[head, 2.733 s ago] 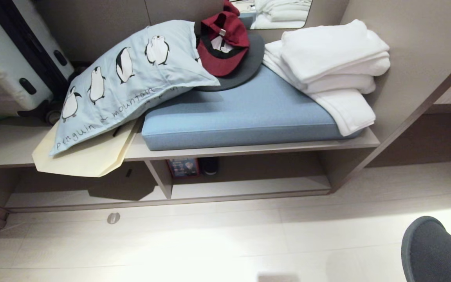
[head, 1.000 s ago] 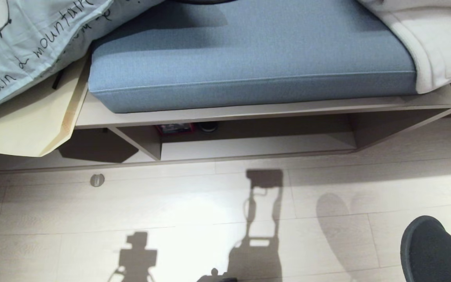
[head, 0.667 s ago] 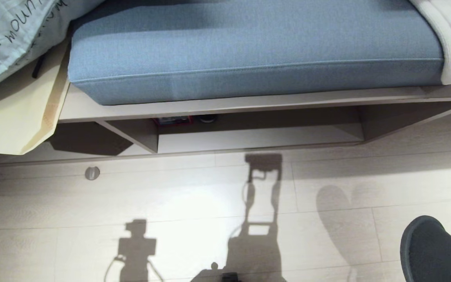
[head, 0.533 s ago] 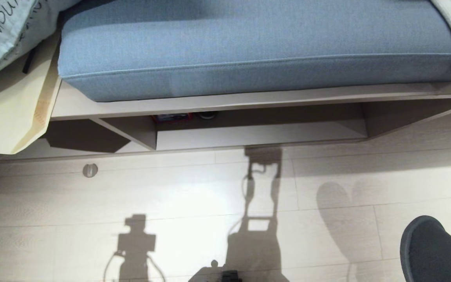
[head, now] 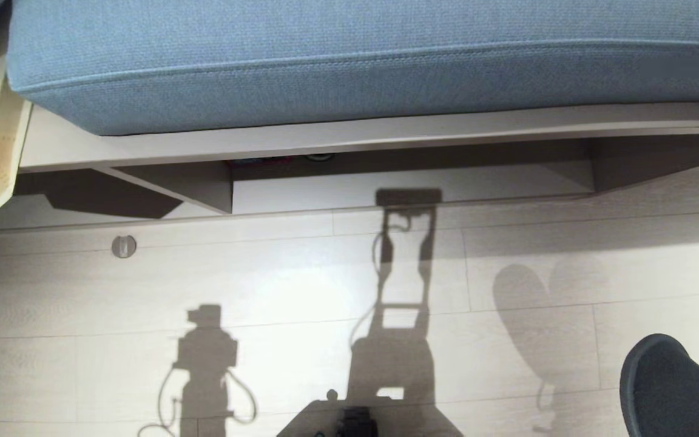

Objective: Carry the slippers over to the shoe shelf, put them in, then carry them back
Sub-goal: Place the slippers into the shoe cabinet

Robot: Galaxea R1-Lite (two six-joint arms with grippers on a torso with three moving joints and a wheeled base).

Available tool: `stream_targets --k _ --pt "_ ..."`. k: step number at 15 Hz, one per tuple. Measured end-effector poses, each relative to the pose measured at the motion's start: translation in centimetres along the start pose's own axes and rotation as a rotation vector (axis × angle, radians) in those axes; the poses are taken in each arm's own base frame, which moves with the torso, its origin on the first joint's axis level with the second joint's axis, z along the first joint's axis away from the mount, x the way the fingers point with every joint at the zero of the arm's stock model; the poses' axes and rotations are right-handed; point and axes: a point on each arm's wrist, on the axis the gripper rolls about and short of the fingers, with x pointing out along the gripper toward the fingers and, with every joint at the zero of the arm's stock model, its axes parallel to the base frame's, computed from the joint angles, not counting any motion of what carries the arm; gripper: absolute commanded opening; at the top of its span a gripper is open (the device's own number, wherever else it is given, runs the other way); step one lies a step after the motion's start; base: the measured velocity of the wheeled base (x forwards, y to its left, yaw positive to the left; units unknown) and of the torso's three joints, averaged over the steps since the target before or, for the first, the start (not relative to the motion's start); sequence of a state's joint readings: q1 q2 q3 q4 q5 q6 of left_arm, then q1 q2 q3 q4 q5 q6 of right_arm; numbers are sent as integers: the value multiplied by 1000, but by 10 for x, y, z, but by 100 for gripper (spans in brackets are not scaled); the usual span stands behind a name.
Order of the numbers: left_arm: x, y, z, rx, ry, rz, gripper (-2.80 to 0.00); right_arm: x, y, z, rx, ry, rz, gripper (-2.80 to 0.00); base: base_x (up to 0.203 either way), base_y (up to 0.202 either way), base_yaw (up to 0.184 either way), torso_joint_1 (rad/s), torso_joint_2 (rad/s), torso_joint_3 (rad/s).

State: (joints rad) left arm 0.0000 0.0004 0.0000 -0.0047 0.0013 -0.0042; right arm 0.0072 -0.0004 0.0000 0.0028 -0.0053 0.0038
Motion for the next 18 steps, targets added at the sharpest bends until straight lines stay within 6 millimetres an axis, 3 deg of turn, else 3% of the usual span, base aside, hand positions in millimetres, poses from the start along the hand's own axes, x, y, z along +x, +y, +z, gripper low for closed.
stream_targets --k 18 --pt "0 0 0 -1 1 0 -280 0 0 0 1 0 0 -280 0 0 0 2 2 -198"
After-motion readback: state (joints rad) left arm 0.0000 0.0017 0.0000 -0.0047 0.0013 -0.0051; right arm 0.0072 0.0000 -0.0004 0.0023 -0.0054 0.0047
